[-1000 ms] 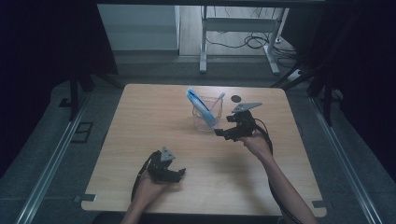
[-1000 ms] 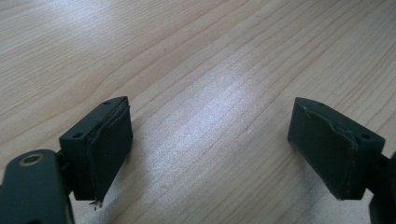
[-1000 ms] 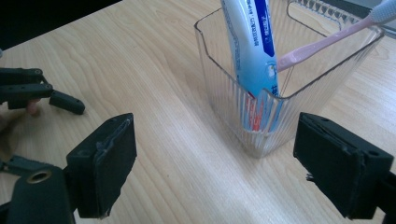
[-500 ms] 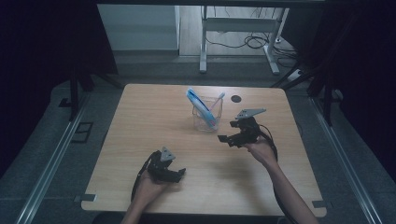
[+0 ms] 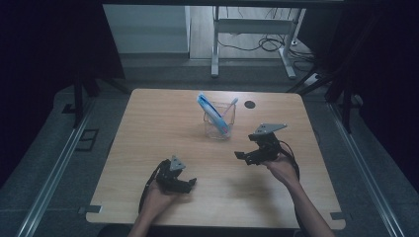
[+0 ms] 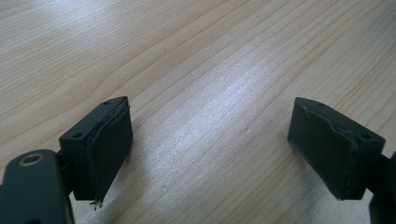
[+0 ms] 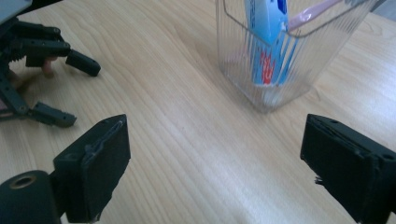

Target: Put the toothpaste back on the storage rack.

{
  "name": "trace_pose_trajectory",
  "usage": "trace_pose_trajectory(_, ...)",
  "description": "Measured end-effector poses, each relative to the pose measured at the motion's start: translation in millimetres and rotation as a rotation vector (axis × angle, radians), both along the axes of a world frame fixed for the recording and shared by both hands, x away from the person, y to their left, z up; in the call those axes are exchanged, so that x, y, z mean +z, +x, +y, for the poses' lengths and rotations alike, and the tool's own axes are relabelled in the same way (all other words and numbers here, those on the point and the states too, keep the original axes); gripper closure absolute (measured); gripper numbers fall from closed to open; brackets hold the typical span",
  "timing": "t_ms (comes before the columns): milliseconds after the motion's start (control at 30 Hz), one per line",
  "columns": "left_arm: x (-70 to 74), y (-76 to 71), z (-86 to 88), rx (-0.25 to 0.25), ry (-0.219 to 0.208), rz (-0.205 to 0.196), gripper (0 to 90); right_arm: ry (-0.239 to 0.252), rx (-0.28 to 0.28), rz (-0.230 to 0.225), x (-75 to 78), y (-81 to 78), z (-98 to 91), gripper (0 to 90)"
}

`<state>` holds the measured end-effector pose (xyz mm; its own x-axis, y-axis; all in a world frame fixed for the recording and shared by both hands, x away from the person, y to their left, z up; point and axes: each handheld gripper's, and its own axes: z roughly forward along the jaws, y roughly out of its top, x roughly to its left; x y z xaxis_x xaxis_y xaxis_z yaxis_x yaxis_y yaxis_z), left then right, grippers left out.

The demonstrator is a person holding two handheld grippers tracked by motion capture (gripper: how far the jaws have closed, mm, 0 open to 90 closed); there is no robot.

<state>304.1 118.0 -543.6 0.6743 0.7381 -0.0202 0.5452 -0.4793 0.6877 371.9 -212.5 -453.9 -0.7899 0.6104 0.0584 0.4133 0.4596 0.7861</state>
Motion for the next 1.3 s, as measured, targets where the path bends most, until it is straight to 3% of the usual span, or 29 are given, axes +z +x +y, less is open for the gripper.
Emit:
trace_pose_trajectory(533, 0.1, -0.3, 0.0, 0.003, 0.001, 0.0, 14.1, -0.012, -0.033, -0.015, -9.4, -30.1, -16.4, 4.5)
trace_pose_trajectory(1100, 0.0, -0.8, -0.3, 0.007, 0.001, 0.0, 14.1, -0.032, -0.039, 0.004, -40.0, -56.3, -25.5, 4.7)
trace_pose_trajectory(1300, 0.1, -1.0, -0.3, 0.008, 0.001, 0.001, 14.1, -0.035, -0.045, 0.024, -57.4, -63.8, -29.4, 4.7)
